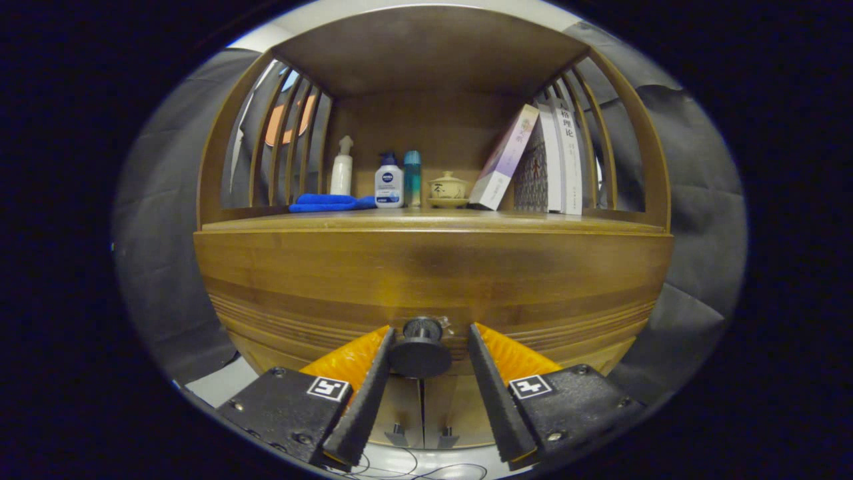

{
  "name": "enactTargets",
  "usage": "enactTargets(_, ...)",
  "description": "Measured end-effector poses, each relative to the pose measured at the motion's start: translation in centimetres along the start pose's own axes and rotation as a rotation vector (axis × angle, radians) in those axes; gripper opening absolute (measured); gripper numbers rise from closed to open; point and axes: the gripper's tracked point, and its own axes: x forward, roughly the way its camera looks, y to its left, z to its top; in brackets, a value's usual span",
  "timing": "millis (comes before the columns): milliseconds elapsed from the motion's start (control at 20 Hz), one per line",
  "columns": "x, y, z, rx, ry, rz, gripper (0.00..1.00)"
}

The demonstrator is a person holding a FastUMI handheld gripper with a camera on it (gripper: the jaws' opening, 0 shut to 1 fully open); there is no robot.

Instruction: Pull open the drawer, take out the items inside it, and place them on the countertop above the cabinet.

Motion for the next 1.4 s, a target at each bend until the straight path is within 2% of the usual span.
enactTargets(150, 0.38, 0.40, -0.32, -0.006, -0.014, -0.002, 0.69)
enactTargets(450, 0.45, 0.39, -0.53, 0.006, -0.005, -0.023, 0.46)
enactTargets(600, 0.12, 0.33, -0.46, -0.002, 0.011, -0.022, 0.42)
enactTargets(1400, 0.07, 0.41, -0.09, -0.009, 0.004, -0.010, 0.40)
